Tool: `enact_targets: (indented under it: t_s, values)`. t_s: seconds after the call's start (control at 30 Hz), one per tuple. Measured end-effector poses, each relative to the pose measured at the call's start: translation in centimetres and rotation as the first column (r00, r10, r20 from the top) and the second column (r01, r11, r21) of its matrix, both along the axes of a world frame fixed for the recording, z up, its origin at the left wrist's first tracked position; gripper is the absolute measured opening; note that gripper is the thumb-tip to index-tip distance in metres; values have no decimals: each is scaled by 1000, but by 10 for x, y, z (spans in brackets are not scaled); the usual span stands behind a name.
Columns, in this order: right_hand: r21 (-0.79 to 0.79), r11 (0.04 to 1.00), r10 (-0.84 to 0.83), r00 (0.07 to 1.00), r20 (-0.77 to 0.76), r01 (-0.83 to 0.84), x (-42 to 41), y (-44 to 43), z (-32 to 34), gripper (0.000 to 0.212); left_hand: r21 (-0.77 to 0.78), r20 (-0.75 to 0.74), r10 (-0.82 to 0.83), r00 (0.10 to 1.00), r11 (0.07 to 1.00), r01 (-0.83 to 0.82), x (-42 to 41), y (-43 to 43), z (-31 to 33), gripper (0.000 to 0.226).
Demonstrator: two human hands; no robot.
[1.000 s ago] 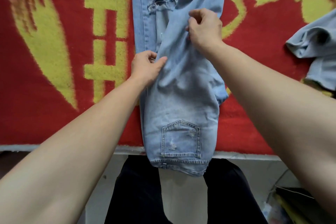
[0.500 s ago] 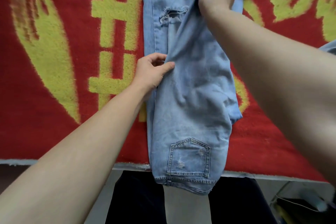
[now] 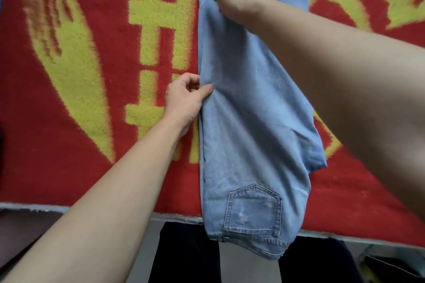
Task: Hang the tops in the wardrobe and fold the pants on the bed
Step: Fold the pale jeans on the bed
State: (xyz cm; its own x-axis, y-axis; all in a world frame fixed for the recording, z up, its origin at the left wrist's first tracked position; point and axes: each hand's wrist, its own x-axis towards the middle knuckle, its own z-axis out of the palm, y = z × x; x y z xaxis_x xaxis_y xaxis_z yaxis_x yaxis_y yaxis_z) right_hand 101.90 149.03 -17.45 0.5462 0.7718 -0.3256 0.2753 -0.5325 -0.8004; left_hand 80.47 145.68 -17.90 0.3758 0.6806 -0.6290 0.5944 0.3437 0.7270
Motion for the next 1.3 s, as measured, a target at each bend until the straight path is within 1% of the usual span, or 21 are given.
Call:
enact_targets:
  t_s: [0.1,0.17,0.23,0.3,0.37,0.43,0.5,0.57,0.63,0.7,0.77,0.8,0.87,0.93,0.97,1.03,1.07,1.13,1.2,1.23,1.3]
  values:
    - [-27,976,-218,953,-208,217,3,5,4,37,-36,25,18,1000,999,-17,0,0,-1,12]
    - [-48,950,-308,907,-288,307,4,7,7,50,-41,36,49,998,998,-48,3,-1,0,8]
    - [-12,935,-338,876,-343,356,5,10,8,41,-54,40,71,997,996,-69,4,0,0,9]
    - [24,952,-275,891,-362,304,4,11,8,39,-33,18,63,998,998,-62,4,-1,0,12]
    - [21,973,-205,904,-376,230,7,10,8,51,58,-56,37,998,998,-34,9,-6,2,10]
    - [-4,974,-209,897,-389,225,13,6,8,54,217,-217,10,976,975,38,19,-13,4,8]
    - [-28,965,-254,904,-343,260,21,4,9,52,349,-356,6,935,928,127,35,-15,7,15]
    - [-11,936,-340,901,-271,351,30,1,9,35,429,-402,9,916,885,179,55,-4,10,23]
    - [-9,856,-490,805,-334,517,41,1,8,26,477,-401,-36,915,845,243,78,20,11,31]
    - [-35,749,-597,652,-467,661,53,4,8,34,447,-409,-138,902,831,330,103,52,7,29]
    - [-31,668,-624,536,-568,744,66,10,8,40,339,-339,-170,925,895,289,124,82,4,27]
    - [-13,645,-631,524,-572,764,71,15,7,41,278,-273,-153,950,932,230,130,90,3,29]
    - [91,646,-651,610,-452,758,78,27,9,29,225,-188,-108,976,963,150,132,96,3,30]
    - [243,740,-595,779,-198,627,86,42,9,7,225,-166,-127,978,961,163,127,96,0,29]
    - [268,821,-503,861,-76,503,90,50,8,7,219,-152,-130,980,962,162,124,96,-3,28]
    - [123,973,-212,963,168,193,99,63,3,17,202,-137,-137,981,966,163,123,98,-4,23]
    - [11,997,-82,962,260,82,104,66,0,27,194,-140,-141,980,967,167,124,98,-4,23]
    - [-94,995,21,929,370,15,107,67,-1,47,208,-183,-149,972,960,186,126,99,-5,26]
    - [-127,991,33,819,573,49,105,61,-3,52,240,-248,-161,955,945,221,127,97,-6,28]
    - [-200,977,82,748,659,70,103,57,-5,54,245,-272,-176,946,938,245,127,97,-7,27]
    - [-373,927,237,713,660,37,102,49,-12,63,226,-296,-201,934,935,273,128,98,-9,24]
